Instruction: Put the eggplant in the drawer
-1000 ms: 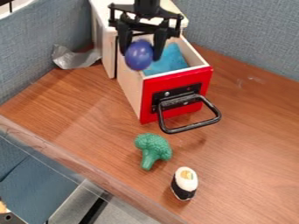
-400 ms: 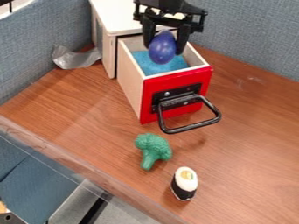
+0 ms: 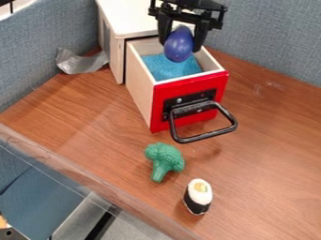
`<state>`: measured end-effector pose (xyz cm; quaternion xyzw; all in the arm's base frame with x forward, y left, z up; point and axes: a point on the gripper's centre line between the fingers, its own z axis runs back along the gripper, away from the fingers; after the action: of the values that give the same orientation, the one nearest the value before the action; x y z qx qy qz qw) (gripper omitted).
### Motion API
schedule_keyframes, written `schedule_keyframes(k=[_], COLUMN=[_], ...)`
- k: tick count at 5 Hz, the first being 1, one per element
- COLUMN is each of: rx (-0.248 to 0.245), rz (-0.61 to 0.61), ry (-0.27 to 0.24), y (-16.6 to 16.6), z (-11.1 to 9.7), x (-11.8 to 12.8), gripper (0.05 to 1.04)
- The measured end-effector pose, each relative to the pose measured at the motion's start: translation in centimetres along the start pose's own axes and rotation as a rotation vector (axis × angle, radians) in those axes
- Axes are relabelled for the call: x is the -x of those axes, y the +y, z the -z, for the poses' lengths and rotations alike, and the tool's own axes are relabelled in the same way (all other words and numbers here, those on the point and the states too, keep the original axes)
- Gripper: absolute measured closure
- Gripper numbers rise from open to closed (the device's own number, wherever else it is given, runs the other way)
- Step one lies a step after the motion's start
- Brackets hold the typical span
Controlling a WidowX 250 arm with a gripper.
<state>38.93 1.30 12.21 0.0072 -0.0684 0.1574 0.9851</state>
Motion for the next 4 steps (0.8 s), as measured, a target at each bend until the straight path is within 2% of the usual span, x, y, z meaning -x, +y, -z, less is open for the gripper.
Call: schedule_keyframes(k=[1,2,3,4], rx=[-0.009,-0.017,-0.02,-0.018], rz=[-0.01,-0.05,-0.055,-0.048], ry=[0.013,0.024,0.036,0.013], y=[0.2,1.1,1.3,1.7], z=[0.9,1.3,1.6,-0.4], x=[0.0,0.1,1.1,2.1], gripper=[0.288,0.075,0.076,0.082])
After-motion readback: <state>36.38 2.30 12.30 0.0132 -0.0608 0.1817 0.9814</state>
